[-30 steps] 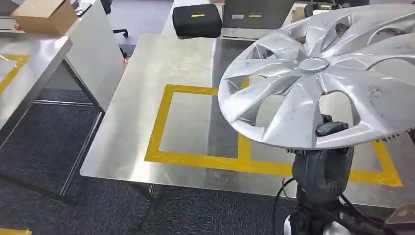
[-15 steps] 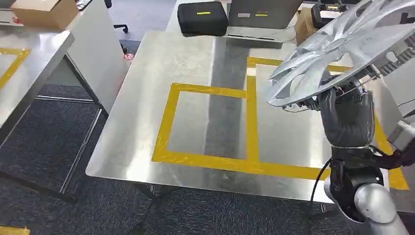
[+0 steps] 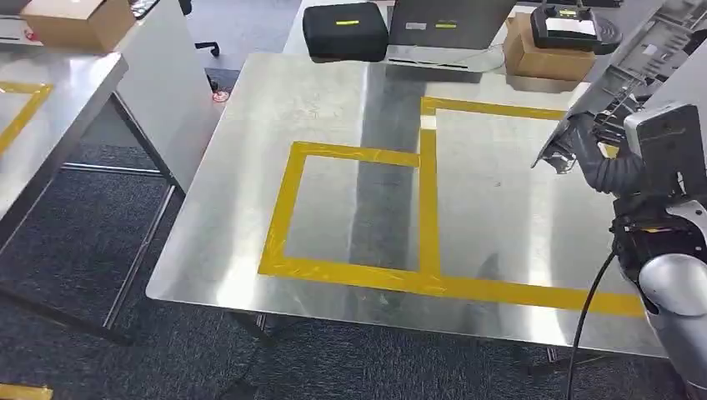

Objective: Take the parts from the cabinet and place them on the table.

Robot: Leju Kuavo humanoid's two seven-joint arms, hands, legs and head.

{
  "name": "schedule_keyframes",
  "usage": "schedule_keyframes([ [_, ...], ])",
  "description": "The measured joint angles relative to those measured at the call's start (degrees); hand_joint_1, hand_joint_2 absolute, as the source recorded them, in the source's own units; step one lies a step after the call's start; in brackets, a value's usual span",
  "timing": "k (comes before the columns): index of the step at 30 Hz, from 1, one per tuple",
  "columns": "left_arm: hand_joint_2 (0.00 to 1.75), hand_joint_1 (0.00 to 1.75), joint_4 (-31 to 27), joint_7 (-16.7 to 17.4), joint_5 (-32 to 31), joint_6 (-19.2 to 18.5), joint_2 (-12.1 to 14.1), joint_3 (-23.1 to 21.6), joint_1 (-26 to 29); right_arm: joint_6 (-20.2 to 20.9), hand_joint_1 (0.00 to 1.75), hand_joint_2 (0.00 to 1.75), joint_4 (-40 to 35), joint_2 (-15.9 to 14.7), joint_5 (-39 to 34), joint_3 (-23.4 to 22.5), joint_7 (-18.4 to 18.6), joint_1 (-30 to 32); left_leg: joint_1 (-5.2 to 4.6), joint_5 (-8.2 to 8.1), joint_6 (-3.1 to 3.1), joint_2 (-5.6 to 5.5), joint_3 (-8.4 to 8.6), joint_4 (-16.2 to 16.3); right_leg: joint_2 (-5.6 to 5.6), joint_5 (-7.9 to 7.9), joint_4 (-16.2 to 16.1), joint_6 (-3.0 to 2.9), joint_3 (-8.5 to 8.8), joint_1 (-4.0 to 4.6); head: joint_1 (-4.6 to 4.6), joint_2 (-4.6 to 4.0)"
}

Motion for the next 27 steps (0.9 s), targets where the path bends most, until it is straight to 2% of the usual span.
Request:
schedule_keyframes([
  [6, 1.75, 0.00, 0.0, 0.0, 0.0, 0.0, -0.2, 0.0, 0.0, 0.1, 1.75, 1.75, 1.7, -1.4, 0.4, 0.0, 0.4, -0.3, 0.00, 0.00, 0.00, 0.04, 0.01, 0.0, 0.00, -0.01, 0.0, 0.01, -0.01, 0.00, -0.02, 0.00],
  [7, 1.75, 0.00, 0.0, 0.0, 0.0, -0.1, -0.2, 0.0, 0.0, 0.5, 1.75, 1.75, 1.8, -1.6, 1.3, 0.0, 1.6, -0.5, 0.00, 0.00, 0.00, 0.04, 0.01, 0.0, 0.00, -0.01, 0.0, 0.01, -0.01, 0.00, -0.02, 0.00],
  [9, 1.75, 0.00, 0.0, 0.3, -0.3, -0.4, -0.2, -0.1, -0.1, 3.3, 1.75, 1.75, 2.4, -2.6, 5.6, 0.2, 6.7, -1.2, 0.00, 0.00, 0.00, 0.03, 0.01, 0.0, -0.01, -0.01, 0.0, 0.02, -0.01, 0.00, -0.02, 0.00],
  [12, 1.75, 0.00, 0.0, 0.9, -0.5, -0.7, -0.4, -0.4, 0.0, 10.1, 1.75, 1.75, 3.7, -5.4, 12.2, 0.6, 14.9, -2.1, -0.03, 0.01, 0.01, 0.00, 0.00, 0.0, -0.03, -0.01, 0.0, 0.02, -0.01, -0.02, -0.02, 0.00],
  [16, 1.75, 0.00, 0.0, 1.3, -0.8, -0.8, -0.5, -0.8, 0.0, 16.6, 1.75, 1.75, 4.8, -8.8, 15.2, 1.5, 19.9, -2.4, -0.11, 0.00, 0.01, 0.03, 0.00, 0.0, -0.01, -0.01, 0.0, 0.02, 0.00, -0.07, 0.00, 0.00],
  [20, 1.75, 0.00, 0.0, 1.7, -0.8, -0.8, -0.6, -1.2, 0.0, 24.7, 1.75, 1.75, 6.3, -11.3, 18.8, 2.2, 21.6, -2.6, -0.15, 0.00, 0.01, 0.02, 0.00, -0.1, -0.04, -0.04, 0.0, 0.07, 0.00, -0.09, 0.00, 0.00],
  [21, 1.75, 0.00, 0.0, 1.7, -0.9, -0.9, -0.6, -1.4, -0.1, 29.5, 1.75, 1.75, 7.1, -11.6, 21.1, 2.6, 21.6, -2.8, -0.16, 0.00, 0.01, 0.05, 0.01, -0.1, -0.02, -0.04, 0.0, 0.07, -0.01, -0.09, 0.00, 0.00],
  [27, 1.75, 0.00, 0.0, 1.7, -1.0, -1.1, -0.7, -1.5, -0.3, 46.7, 1.75, 1.75, 10.5, -11.7, 32.9, 4.2, 21.7, -3.1, -0.18, 0.01, 0.03, 0.16, 0.02, -0.1, -0.02, -0.04, 0.0, 0.07, -0.01, -0.11, -0.02, 0.00],
])
